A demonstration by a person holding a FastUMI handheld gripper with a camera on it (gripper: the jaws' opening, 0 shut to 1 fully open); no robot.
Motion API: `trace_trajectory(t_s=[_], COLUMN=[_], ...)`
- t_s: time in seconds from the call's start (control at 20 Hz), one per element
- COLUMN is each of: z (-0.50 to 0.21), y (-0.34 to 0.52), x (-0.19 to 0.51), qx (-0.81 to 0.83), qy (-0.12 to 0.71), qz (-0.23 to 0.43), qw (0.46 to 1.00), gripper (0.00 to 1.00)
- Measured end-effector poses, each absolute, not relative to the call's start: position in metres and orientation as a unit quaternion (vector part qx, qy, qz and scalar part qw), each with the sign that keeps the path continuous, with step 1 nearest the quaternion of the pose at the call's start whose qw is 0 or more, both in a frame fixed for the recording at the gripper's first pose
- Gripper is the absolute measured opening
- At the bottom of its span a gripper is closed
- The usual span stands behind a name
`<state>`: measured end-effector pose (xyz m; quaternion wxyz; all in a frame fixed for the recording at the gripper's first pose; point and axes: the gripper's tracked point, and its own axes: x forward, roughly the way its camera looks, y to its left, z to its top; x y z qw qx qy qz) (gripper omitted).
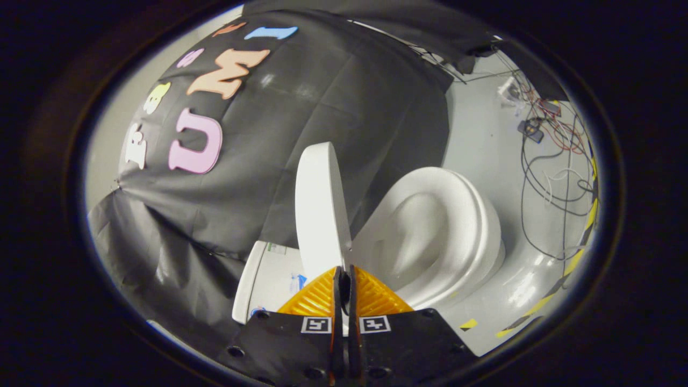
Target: Open the toilet lid.
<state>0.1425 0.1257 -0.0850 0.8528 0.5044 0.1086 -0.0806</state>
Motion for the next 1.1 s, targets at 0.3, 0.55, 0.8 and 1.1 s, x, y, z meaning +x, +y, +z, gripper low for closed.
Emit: trace_trajectory(t_s=[0.3, 0.55, 0.8, 1.1], z=[-0.062, -0.047, -0.019, 0.001], y=[0.143, 0.154, 0.18, 0.204], x=[0.148, 0.152, 0.161, 0.171], qx=[0.469, 0.432, 0.38, 0.317], qy=[0.13, 0.126, 0.095, 0.107], qz=[-0.08, -0.076, -0.055, -0.044], qw=[0.87, 0.89, 0.918, 0.942], gripper=[0.05, 0.05, 0.05, 0.05])
